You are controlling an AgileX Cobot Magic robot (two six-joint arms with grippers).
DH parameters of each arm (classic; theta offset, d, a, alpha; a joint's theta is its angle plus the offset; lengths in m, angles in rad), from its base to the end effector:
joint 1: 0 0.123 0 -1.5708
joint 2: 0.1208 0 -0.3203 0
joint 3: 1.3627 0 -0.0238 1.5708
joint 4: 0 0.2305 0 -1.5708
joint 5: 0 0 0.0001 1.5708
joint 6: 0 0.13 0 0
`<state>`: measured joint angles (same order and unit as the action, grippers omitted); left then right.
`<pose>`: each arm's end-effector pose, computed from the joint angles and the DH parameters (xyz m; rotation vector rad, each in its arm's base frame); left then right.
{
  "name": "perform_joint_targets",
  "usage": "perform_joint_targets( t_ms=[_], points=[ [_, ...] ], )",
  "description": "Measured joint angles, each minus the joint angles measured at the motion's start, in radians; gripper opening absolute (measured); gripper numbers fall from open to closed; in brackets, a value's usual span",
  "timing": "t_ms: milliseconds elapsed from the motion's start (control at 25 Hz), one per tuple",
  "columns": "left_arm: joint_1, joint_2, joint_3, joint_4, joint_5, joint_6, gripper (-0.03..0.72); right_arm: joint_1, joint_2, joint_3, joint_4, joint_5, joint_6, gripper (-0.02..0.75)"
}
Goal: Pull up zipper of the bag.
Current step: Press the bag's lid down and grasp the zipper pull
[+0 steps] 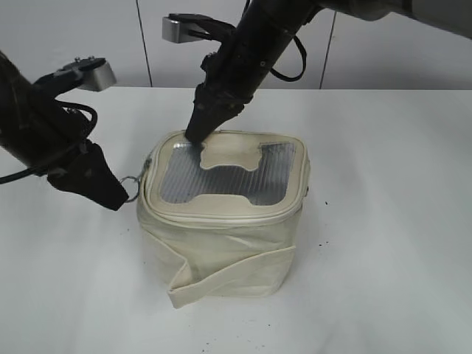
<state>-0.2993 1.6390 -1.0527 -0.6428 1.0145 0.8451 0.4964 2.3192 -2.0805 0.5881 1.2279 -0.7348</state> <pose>0.2594 -0.1493 0.2378 1.1230 2.6120 -0.7554 0.4107 0.2997 0.2112 -1.4349 2.3867 0.7816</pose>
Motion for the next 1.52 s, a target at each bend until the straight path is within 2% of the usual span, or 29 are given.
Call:
perform_joint_targets(
  t_ms=[240,360,640,840,1000,1160,1400,1480,1520],
  points=[
    [-0.002,-0.009,0.055,-0.007,0.059,-0.054,-0.003,0.0,0.0,0.0,0.002,0.001,0.003,0.016],
    [-0.035,-0.02,0.084,-0.01,0.074,-0.063,-0.003,0.0,0.001,0.0,0.002,0.001,0.005,0.016],
    [-0.22,-0.056,0.128,-0.024,0.066,-0.14,-0.003,0.0,0.001,-0.001,0.0,0.001,0.016,0.016],
    [-0.364,-0.057,0.131,-0.123,-0.081,-0.17,-0.003,0.0,0.001,-0.001,0.0,0.001,0.019,0.016],
    [-0.454,-0.057,0.131,-0.188,-0.198,-0.174,-0.003,-0.002,0.001,-0.001,0.003,0.001,0.022,0.016],
    [-0.47,-0.057,0.131,-0.176,-0.219,-0.205,-0.003,-0.002,0.001,-0.002,0.003,0.001,0.023,0.016],
    [-0.475,-0.057,0.131,-0.087,-0.206,-0.296,0.001,-0.002,0.001,-0.004,0.003,0.001,0.046,0.018],
    [-0.476,-0.057,0.131,-0.082,-0.2,-0.328,0.046,-0.003,0.001,-0.004,0.002,0.001,0.072,0.05],
    [-0.476,-0.057,0.131,-0.079,-0.195,-0.339,0.098,-0.003,0.001,-0.006,0.0,0.001,0.084,0.081]
  ],
)
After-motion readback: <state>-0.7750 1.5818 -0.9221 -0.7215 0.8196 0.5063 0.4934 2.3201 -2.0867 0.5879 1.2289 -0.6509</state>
